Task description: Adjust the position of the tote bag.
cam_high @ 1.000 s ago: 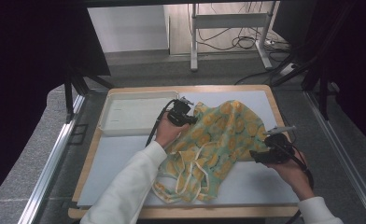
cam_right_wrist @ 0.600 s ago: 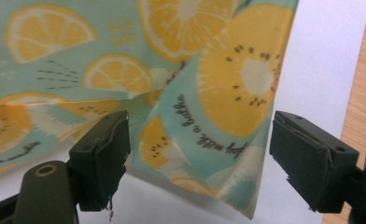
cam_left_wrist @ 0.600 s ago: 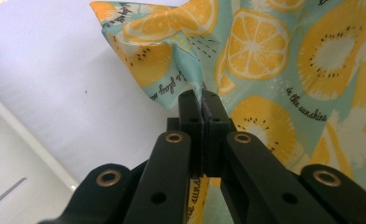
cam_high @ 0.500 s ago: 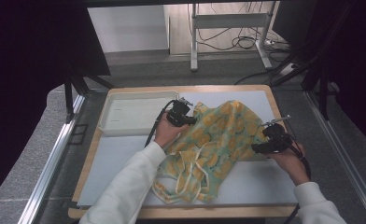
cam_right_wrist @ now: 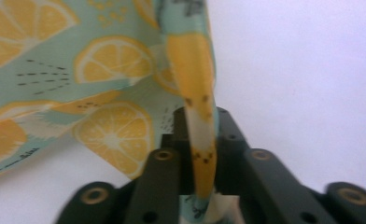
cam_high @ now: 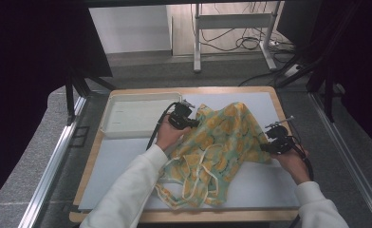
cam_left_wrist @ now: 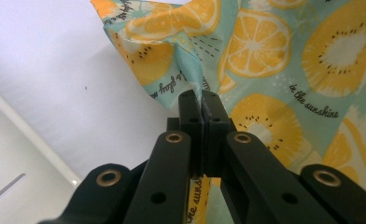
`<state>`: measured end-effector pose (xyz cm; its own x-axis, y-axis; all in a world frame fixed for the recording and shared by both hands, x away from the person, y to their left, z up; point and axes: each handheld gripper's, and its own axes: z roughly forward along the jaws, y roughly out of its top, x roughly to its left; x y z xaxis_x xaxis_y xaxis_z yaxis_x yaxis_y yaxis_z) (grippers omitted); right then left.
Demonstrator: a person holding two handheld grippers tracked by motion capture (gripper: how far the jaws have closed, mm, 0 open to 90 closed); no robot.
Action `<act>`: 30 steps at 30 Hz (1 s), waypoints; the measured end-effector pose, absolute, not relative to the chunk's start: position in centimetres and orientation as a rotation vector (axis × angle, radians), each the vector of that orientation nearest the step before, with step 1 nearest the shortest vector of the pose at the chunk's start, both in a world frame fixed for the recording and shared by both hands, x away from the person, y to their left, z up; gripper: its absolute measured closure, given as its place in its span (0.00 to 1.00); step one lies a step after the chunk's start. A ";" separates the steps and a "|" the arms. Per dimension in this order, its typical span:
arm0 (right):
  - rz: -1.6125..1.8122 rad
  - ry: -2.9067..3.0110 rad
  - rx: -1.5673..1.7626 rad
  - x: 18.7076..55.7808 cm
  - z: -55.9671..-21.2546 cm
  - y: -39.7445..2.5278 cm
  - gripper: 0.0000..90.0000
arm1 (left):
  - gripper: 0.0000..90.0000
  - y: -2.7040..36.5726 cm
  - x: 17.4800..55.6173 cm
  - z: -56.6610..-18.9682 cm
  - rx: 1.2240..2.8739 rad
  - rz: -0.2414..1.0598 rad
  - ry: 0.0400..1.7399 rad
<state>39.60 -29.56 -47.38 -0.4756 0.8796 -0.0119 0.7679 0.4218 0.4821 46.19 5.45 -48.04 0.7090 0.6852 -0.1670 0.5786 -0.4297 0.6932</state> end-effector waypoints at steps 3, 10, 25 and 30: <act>0.595 2.424 1.403 39.6 -47.3 -29.2 0.97 | 1.00 5.5 46.1 -47.9 2.144 0.172 0.952; 0.569 2.402 1.383 39.9 -46.7 -29.0 0.98 | 1.00 5.6 45.2 -47.2 2.150 0.177 0.908; 0.593 2.344 1.416 41.3 -45.8 -30.0 0.99 | 1.00 7.2 44.3 -46.6 2.114 0.137 0.884; 0.589 2.338 1.417 41.6 -45.8 -30.1 0.99 | 1.00 7.3 44.3 -46.7 2.127 0.134 0.874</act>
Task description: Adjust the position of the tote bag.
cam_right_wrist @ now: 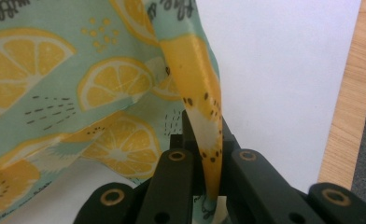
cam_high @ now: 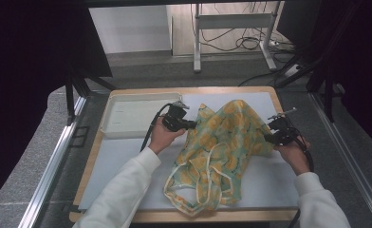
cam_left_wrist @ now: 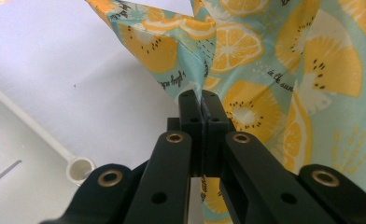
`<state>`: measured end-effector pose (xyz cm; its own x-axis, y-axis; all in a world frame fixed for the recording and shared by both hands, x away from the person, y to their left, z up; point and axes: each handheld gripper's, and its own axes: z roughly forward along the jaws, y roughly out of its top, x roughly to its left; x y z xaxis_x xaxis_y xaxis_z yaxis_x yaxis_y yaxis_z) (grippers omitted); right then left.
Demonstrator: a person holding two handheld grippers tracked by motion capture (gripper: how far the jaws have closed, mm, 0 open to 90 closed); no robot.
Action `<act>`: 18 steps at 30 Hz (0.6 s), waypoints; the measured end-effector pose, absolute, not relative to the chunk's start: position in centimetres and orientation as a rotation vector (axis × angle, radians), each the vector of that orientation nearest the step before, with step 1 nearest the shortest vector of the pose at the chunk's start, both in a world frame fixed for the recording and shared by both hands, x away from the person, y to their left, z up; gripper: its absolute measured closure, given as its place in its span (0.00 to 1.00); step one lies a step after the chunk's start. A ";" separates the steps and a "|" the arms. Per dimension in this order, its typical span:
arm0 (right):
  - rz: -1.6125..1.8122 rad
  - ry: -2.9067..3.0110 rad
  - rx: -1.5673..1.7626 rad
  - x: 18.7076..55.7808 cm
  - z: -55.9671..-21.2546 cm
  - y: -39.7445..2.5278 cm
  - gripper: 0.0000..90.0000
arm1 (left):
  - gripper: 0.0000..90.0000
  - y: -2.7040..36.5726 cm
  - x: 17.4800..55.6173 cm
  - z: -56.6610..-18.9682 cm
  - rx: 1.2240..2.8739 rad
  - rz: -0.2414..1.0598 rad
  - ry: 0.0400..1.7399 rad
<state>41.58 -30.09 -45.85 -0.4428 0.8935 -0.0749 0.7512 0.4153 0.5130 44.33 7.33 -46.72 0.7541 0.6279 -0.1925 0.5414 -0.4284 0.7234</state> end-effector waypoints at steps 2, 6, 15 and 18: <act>0.596 2.333 1.424 41.7 -45.9 -30.3 0.98 | 1.00 7.4 44.2 -46.7 2.108 0.129 0.881; 0.596 2.326 1.424 42.0 -45.7 -30.4 0.99 | 1.00 7.6 44.0 -46.4 2.102 0.133 0.879; 0.570 2.313 1.411 43.0 -45.3 -29.9 0.99 | 1.00 8.2 43.1 -46.0 2.082 0.143 0.875; 0.563 2.310 1.412 43.6 -45.3 -29.8 0.99 | 1.00 8.5 42.6 -45.8 2.086 0.150 0.858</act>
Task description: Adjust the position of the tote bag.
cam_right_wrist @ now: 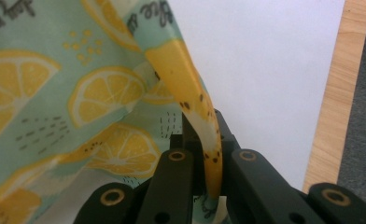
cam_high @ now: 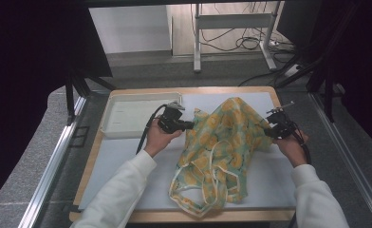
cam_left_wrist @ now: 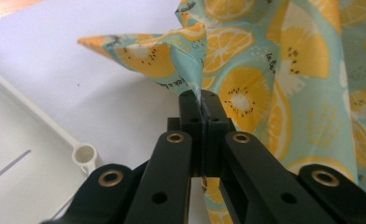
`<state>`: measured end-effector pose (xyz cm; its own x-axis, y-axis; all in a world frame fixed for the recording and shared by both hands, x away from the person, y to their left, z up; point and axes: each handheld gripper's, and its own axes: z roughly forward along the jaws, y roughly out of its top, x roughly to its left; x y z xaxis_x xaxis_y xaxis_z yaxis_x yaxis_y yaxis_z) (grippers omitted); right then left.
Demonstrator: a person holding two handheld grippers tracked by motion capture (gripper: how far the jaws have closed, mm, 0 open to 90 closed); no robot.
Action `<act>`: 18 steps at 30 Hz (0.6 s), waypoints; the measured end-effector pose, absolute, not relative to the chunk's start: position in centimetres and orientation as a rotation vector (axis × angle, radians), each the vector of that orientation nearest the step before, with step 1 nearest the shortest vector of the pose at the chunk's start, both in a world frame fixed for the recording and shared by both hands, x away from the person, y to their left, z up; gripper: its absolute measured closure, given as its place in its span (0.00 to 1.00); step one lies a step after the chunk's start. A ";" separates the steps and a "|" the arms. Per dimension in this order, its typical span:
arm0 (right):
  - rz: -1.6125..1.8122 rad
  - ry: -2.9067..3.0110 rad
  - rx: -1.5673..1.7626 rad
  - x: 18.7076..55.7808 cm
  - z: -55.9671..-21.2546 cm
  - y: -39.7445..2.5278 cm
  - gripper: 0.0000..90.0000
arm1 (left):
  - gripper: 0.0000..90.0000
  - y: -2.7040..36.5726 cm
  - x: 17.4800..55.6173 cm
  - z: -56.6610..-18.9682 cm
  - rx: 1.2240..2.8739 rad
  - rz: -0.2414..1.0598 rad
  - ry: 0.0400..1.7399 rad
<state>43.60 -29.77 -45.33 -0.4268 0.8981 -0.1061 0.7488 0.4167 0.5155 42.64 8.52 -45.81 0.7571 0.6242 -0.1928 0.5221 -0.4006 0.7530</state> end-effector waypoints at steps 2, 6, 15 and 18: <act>0.556 2.312 1.426 44.1 -45.4 -29.7 0.99 | 1.00 8.7 42.4 -45.7 2.091 0.149 0.848; 0.560 2.301 1.439 45.4 -45.5 -29.6 0.99 | 1.00 9.2 41.6 -45.7 2.073 0.143 0.844; 0.612 2.330 1.412 47.7 -45.4 -28.6 0.99 | 1.00 10.5 40.5 -45.9 2.062 0.140 0.845; 0.601 2.345 1.401 48.3 -45.5 -28.2 0.99 | 1.00 10.5 40.0 -45.8 2.056 0.133 0.836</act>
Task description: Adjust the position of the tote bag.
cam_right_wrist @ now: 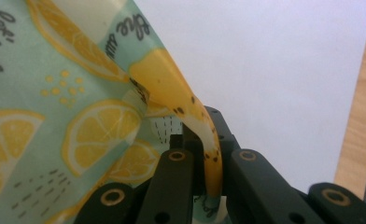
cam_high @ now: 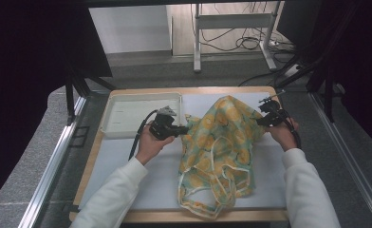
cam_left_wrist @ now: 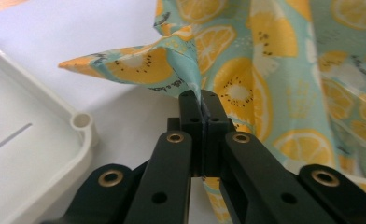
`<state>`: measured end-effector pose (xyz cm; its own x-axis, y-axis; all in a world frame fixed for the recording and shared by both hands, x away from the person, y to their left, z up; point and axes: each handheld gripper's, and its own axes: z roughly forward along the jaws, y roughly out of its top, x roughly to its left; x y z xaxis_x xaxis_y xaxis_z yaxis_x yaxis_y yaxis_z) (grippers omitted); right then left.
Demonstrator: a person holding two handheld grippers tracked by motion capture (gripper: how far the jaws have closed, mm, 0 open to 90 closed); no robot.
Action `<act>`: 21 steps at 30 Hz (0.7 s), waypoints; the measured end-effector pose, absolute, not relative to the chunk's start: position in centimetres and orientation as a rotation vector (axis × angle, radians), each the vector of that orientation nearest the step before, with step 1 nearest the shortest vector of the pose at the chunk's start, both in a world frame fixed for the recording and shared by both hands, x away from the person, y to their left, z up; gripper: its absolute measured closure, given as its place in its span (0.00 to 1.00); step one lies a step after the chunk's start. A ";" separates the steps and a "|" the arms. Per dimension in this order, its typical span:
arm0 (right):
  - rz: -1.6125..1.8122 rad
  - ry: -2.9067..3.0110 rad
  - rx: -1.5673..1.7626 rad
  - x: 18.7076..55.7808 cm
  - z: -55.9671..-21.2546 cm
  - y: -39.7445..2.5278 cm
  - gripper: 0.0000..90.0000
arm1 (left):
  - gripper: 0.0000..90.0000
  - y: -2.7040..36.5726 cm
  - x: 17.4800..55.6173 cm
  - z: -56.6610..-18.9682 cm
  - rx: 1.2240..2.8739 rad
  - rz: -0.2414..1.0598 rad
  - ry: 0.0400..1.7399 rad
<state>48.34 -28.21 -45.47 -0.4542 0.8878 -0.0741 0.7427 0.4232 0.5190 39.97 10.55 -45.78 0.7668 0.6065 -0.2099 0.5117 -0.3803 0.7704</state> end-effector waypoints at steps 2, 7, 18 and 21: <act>0.598 2.351 1.392 48.9 -45.5 -27.9 0.99 | 1.00 10.4 39.5 -45.7 2.049 0.123 0.827; 0.591 2.356 1.390 50.0 -46.1 -27.4 0.99 | 1.00 9.8 37.9 -45.2 2.050 0.124 0.785; 0.613 2.362 1.354 51.7 -46.5 -25.7 0.99 | 1.00 10.1 37.0 -45.7 2.055 0.160 0.795; 0.603 2.365 1.361 51.7 -46.8 -25.7 0.98 | 1.00 10.4 37.2 -45.9 2.051 0.157 0.805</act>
